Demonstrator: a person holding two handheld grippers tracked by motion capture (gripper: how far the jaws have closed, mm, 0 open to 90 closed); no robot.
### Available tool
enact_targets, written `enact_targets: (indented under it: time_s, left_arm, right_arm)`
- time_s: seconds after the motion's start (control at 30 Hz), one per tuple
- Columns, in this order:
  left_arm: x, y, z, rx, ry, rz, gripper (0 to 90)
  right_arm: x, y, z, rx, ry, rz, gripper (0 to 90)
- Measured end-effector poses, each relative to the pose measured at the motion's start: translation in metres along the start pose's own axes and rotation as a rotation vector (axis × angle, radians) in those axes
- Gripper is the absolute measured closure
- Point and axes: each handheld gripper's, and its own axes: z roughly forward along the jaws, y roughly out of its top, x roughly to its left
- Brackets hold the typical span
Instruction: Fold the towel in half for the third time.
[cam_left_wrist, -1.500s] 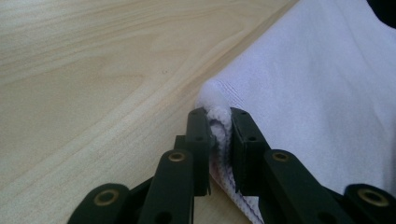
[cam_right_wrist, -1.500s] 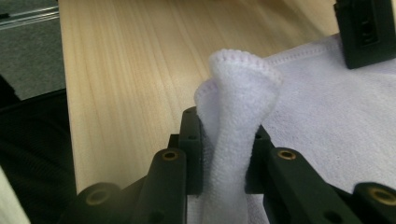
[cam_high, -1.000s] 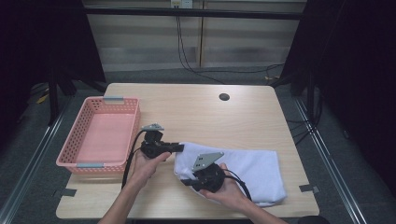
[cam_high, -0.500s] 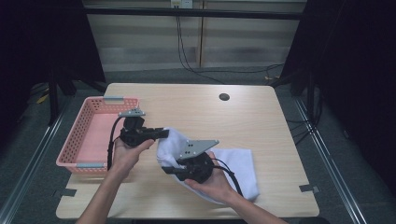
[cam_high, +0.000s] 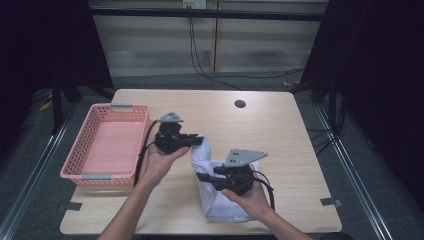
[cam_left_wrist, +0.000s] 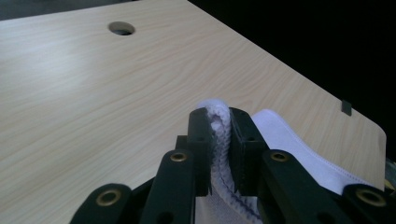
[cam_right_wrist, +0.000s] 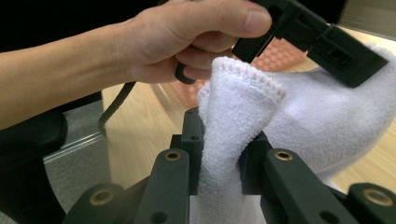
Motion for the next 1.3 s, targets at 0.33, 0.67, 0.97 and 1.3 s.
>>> enact_targets:
  time_s: [0.33,0.67,0.97,1.3]
  left_arm:
    - [-0.032,-0.006,0.082,0.069,-0.071,0.007,79.0]
    - [-0.035,-0.016,0.091,0.03,-0.124,-0.037,48.0]
    - [-0.056,-0.056,0.034,0.129,-0.145,0.084,65.2]
    - [-0.076,-0.115,0.029,0.239,-0.175,0.097,52.7]
  right_arm:
    - [-0.018,-0.066,-0.062,0.057,-0.124,0.084,71.8]
    - [-0.021,-0.102,-0.092,0.168,-0.182,0.157,39.4]
    - [-0.066,-0.076,-0.103,0.074,-0.349,0.15,39.7]
    - [-0.138,-0.063,-0.025,0.262,-0.416,0.172,40.4]
